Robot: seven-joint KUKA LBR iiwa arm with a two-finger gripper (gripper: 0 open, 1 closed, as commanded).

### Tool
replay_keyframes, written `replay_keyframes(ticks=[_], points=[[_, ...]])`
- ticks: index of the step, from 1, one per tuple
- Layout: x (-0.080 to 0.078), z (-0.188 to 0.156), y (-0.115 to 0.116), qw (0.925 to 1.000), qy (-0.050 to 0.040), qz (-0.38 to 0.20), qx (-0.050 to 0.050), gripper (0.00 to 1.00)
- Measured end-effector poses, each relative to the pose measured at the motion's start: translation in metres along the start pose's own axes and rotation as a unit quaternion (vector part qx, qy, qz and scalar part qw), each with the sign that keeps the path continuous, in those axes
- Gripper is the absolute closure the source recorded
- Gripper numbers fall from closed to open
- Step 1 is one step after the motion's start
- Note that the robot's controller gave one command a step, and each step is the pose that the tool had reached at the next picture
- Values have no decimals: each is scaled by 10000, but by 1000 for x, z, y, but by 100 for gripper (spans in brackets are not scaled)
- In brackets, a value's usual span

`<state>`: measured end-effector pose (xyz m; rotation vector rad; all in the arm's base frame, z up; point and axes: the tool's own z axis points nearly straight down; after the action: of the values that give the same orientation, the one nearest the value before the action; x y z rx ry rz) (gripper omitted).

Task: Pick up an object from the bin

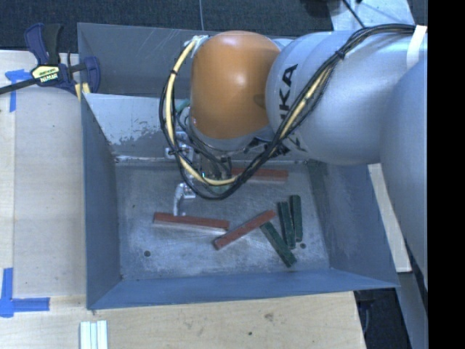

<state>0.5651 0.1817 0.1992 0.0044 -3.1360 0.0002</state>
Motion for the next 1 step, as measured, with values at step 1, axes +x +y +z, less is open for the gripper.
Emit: replay_keyframes(ticks=[1], points=[[-2, -4, -1, 10000, -40, 12, -7, 0]])
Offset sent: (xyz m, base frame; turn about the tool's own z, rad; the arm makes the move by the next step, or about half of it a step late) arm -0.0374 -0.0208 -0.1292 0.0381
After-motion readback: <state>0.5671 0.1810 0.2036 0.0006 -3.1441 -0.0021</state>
